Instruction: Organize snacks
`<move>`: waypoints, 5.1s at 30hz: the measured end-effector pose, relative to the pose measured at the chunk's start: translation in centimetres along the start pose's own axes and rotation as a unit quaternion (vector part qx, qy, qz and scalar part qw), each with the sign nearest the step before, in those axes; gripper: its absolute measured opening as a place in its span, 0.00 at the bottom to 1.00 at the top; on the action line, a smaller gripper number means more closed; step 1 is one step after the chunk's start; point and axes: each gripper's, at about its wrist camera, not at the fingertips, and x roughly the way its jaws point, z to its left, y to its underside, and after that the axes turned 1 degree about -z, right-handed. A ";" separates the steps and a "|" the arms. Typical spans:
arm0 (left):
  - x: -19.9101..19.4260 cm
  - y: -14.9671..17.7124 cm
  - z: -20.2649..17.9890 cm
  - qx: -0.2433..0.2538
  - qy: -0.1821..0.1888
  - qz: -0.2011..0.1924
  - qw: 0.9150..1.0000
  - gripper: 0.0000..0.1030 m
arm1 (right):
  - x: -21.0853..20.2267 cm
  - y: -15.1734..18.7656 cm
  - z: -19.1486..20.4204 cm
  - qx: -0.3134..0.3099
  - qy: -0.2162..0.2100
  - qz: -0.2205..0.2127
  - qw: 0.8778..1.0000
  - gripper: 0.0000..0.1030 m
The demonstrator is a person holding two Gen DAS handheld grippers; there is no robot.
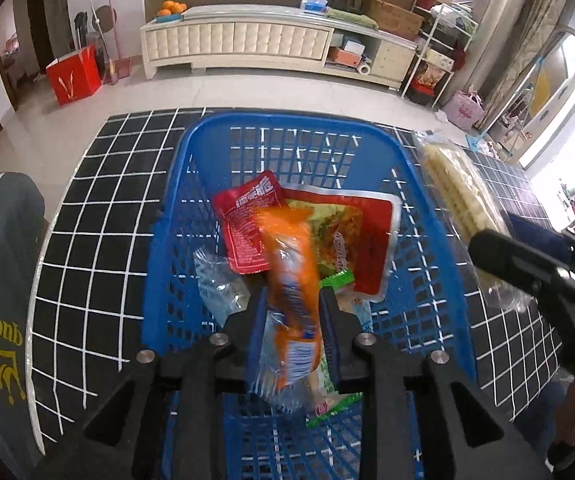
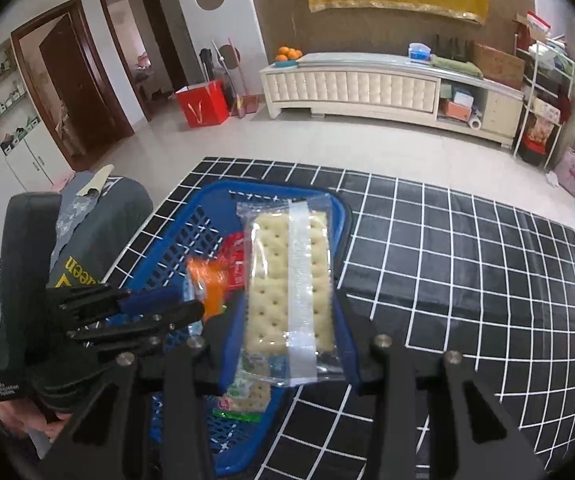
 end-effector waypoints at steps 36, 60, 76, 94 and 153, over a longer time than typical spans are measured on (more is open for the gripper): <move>-6.7 5.9 9.6 -0.051 -0.019 -0.055 0.997 0.39 | 8.7 3.7 8.9 -0.081 -0.024 0.145 0.986 0.48; -13.1 7.4 2.3 -0.032 -0.018 -0.121 0.992 0.39 | -5.7 4.6 3.3 0.007 0.022 0.021 1.000 0.65; -22.0 9.3 -6.3 0.024 -0.028 -0.251 0.967 0.39 | -19.1 6.5 2.4 -0.016 0.145 -0.169 0.975 0.78; -28.1 13.2 -9.6 0.078 -0.070 -0.359 0.928 1.00 | -24.2 9.3 2.7 0.001 0.151 -0.244 0.958 1.00; -27.9 13.8 -9.7 0.081 -0.046 -0.324 0.942 1.00 | -24.9 9.9 3.4 0.007 0.133 -0.229 0.964 1.00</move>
